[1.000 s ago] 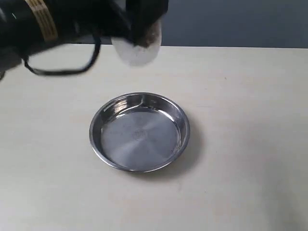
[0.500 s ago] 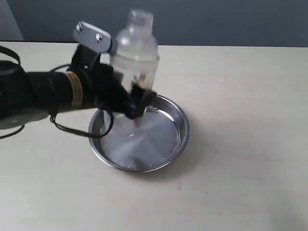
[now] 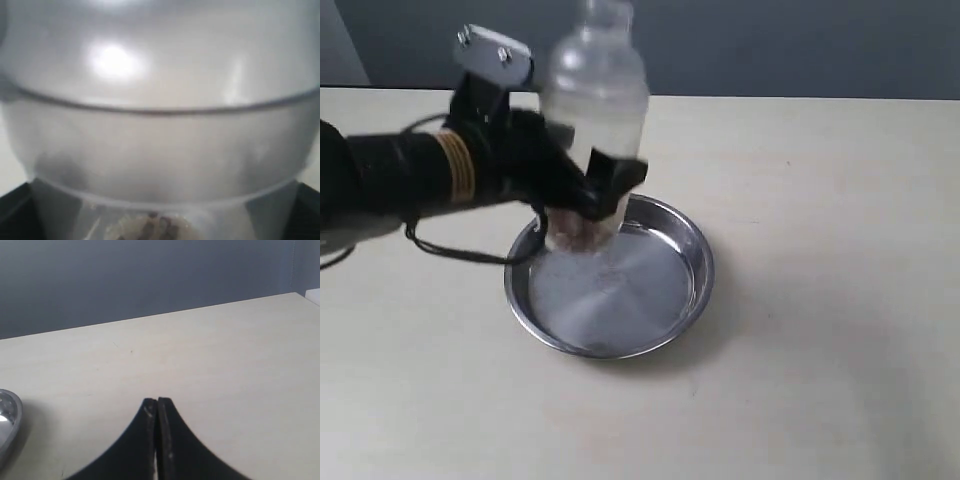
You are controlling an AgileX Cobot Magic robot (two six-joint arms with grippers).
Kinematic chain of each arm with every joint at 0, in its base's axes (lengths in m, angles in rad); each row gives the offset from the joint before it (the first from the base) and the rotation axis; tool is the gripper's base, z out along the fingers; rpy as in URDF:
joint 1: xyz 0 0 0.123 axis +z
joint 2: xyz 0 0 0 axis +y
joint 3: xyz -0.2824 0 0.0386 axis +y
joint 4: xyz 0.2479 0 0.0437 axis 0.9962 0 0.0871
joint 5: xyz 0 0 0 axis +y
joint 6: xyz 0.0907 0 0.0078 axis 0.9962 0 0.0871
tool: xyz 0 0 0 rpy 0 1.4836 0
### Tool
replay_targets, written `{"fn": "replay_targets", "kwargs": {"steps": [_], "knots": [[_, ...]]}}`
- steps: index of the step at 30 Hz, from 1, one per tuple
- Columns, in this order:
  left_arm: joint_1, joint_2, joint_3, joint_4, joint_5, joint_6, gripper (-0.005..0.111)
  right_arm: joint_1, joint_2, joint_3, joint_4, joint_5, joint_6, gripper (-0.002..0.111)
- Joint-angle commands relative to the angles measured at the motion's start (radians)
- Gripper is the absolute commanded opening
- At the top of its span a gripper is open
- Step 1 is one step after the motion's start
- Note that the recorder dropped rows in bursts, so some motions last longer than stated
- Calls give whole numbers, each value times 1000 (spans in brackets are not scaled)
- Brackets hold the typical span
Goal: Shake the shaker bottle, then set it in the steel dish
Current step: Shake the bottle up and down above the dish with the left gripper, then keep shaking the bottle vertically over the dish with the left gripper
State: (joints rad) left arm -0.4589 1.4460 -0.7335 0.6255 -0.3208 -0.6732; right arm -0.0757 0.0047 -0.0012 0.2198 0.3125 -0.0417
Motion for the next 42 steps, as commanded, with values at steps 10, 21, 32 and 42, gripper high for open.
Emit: {"fn": "replay_targets", "kwargs": {"steps": [10, 21, 32, 42], "knots": [[-12, -88, -36, -7, -97, -4, 0, -3, -5, 1, 0, -7, -2, -1], [-12, -99, -50, -37, -122, 29, 0, -3, -5, 1, 0, -7, -2, -1], [-22, -78, -72, -75, -76, 61, 0, -3, -5, 1, 0, -7, -2, -1], [-32, -4, -56, -46, -9, 52, 0, -3, -5, 1, 0, -7, -2, -1]]}}
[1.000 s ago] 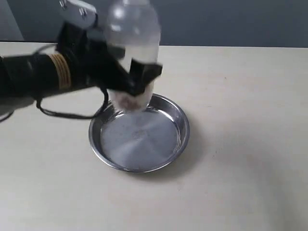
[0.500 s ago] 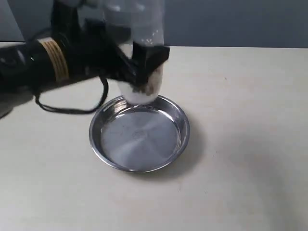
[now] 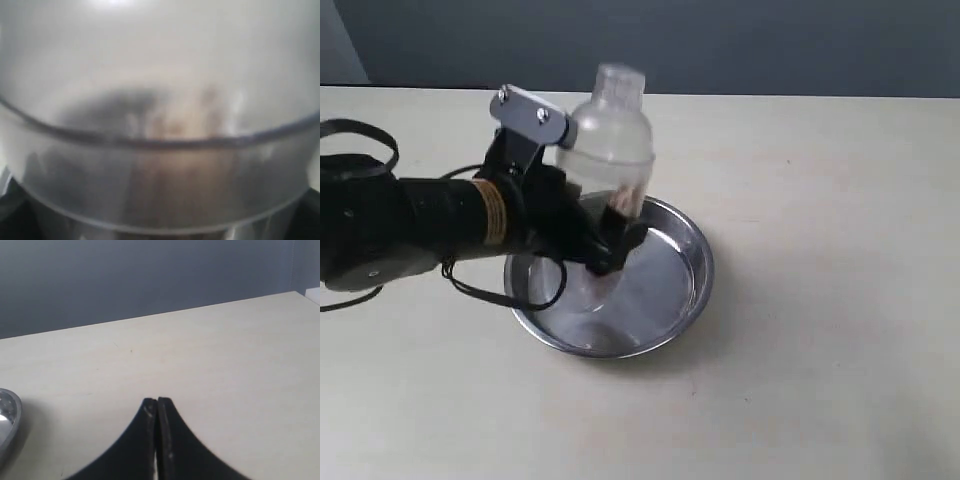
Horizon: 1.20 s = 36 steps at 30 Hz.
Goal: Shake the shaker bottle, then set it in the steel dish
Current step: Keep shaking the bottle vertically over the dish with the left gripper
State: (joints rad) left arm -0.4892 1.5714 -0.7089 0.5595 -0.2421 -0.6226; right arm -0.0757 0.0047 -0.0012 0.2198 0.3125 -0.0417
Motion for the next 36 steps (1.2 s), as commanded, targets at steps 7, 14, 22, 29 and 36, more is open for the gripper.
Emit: {"fn": "replay_targets", "kwargs": {"steps": [7, 14, 22, 29, 36], "knots": [[-7, -19, -27, -49, -88, -37, 0, -3, -5, 1, 0, -7, -2, -1], [-8, -120, -139, 49, -165, -56, 0, -3, -5, 1, 0, -7, -2, -1], [-25, -75, -130, 59, -181, -88, 0, -3, -5, 1, 0, -7, -2, -1], [95, -54, -174, -332, 42, 189, 0, -3, -5, 1, 0, -7, -2, -1], [-144, -34, -168, 58, 0, 85, 0, -3, -5, 1, 0, -7, -2, -1]]}}
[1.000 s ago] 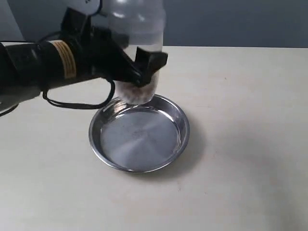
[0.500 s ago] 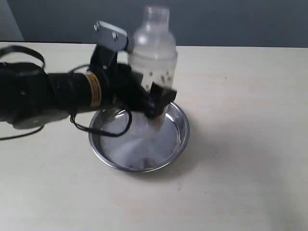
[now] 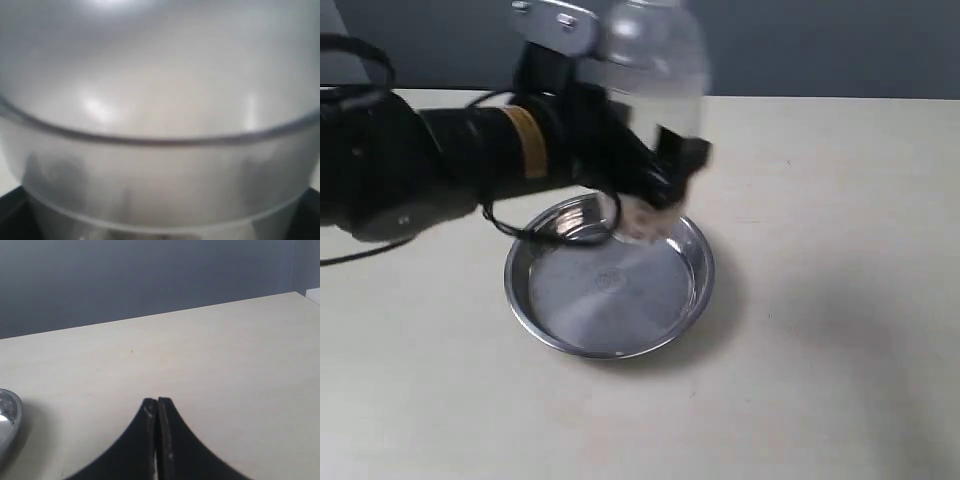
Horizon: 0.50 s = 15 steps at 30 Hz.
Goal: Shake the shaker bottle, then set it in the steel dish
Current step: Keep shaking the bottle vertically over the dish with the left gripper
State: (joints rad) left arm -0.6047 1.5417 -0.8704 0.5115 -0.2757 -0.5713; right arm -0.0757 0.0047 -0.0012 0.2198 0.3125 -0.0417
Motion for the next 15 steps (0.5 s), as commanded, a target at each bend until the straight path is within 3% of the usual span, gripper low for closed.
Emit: {"fn": "replay_targets", "kwargs": {"steps": [1, 2, 3, 4, 6, 7, 8, 10, 11, 12, 15], "knots": [[10, 7, -6, 32, 79, 80, 0, -3, -5, 1, 0, -7, -2, -1], [106, 34, -6, -104, 88, 93, 0, -3, -5, 1, 0, -7, -2, -1], [150, 42, -4, -235, 39, 23, 0, -3, -5, 1, 0, -7, -2, -1], [134, 39, -4, -215, -4, -35, 0, -3, -5, 1, 0, -7, -2, -1], [32, 7, -4, 82, -72, -87, 0, -3, -5, 1, 0, -7, -2, -1], [2, -5, -4, 189, -37, -73, 0, -3, -5, 1, 0, -7, -2, -1], [14, -5, -4, 175, 25, -47, 0, -3, -5, 1, 0, -7, -2, -1], [150, 36, 2, -76, 48, 29, 0, -3, -5, 1, 0, -7, -2, -1], [188, 51, 17, -196, -18, -18, 0, -3, -5, 1, 0, -7, -2, -1], [185, 51, 30, -179, -66, -69, 0, -3, -5, 1, 0, -7, -2, -1], [94, 36, 49, 150, -198, -248, 0, -3, -5, 1, 0, -7, -2, -1]]}}
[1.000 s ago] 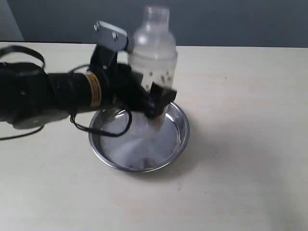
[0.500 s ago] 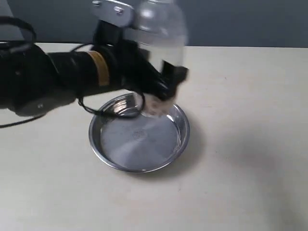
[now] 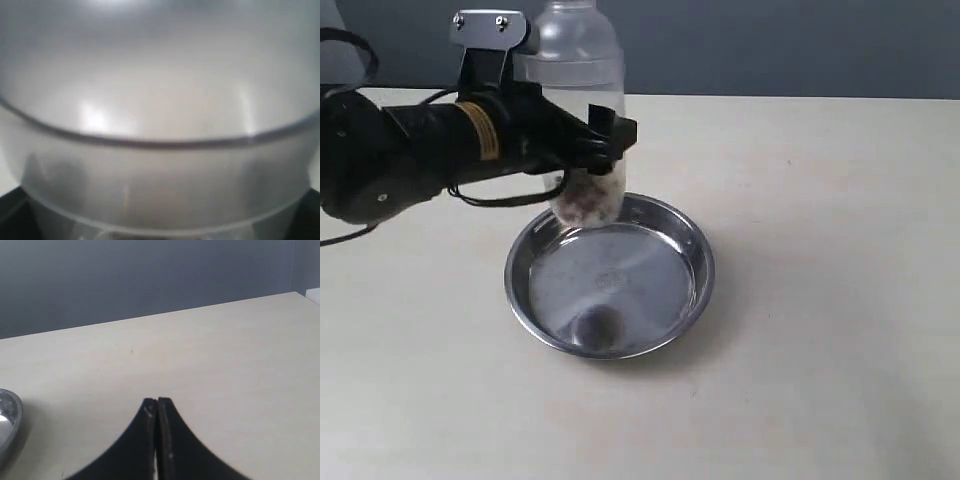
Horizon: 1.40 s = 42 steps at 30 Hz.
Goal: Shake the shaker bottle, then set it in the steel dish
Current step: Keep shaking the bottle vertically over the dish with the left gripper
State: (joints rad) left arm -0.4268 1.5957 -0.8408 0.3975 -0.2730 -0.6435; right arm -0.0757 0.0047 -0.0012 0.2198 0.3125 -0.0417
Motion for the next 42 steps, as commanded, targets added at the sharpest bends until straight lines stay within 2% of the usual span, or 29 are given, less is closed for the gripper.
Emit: {"fn": "replay_targets", "kwargs": {"steps": [1, 2, 3, 5, 6, 8, 9, 11, 12, 14, 17, 19, 20, 23, 27, 29, 32, 35, 39, 42], "knots": [[-107, -22, 19, 364, -216, -186, 0, -3, -5, 1, 0, -7, -2, -1], [-113, -24, 19, 386, -201, -179, 0, -3, -5, 1, 0, -7, -2, -1], [-105, -24, 19, 347, -146, -148, 0, -3, -5, 1, 0, -7, -2, -1], [-54, -14, 19, 153, -29, 10, 0, -3, -5, 1, 0, -7, -2, -1], [-12, -4, 19, 30, -13, 105, 0, -3, -5, 1, 0, -7, -2, -1], [52, 10, 19, -134, -35, 127, 0, -3, -5, 1, 0, -7, -2, -1], [54, 8, 19, -127, -60, 96, 0, -3, -5, 1, 0, -7, -2, -1], [40, -40, 2, 18, -158, 55, 0, -3, -5, 1, 0, -7, -2, -1], [32, -87, -23, 118, -216, 30, 0, -3, -5, 1, 0, -7, -2, -1], [23, -179, -94, 188, -283, -8, 0, -3, -5, 1, 0, -7, -2, -1], [11, -244, -133, 188, -158, -11, 0, -3, -5, 1, 0, -7, -2, -1], [-19, -186, -71, 185, 18, -12, 0, -3, -5, 1, 0, -7, -2, -1], [-29, -142, -34, 176, 39, -10, 0, -3, -5, 1, 0, -7, -2, -1], [-35, -44, 35, 141, -48, -15, 0, -3, -5, 1, 0, -7, -2, -1], [-54, -161, -31, 204, -209, -8, 0, -3, -5, 1, 0, -7, -2, -1], [-58, -178, -45, 204, -179, -15, 0, -3, -5, 1, 0, -7, -2, -1], [-73, -42, 35, 194, -69, -15, 0, -3, -5, 1, 0, -7, -2, -1], [-73, 47, 73, 151, -68, -20, 0, -3, -5, 1, 0, -7, -2, -1], [-77, -106, 3, 203, -250, -10, 0, -3, -5, 1, 0, -7, -2, -1], [-82, -164, -37, 214, -204, 1, 0, -3, -5, 1, 0, -7, -2, -1]]}}
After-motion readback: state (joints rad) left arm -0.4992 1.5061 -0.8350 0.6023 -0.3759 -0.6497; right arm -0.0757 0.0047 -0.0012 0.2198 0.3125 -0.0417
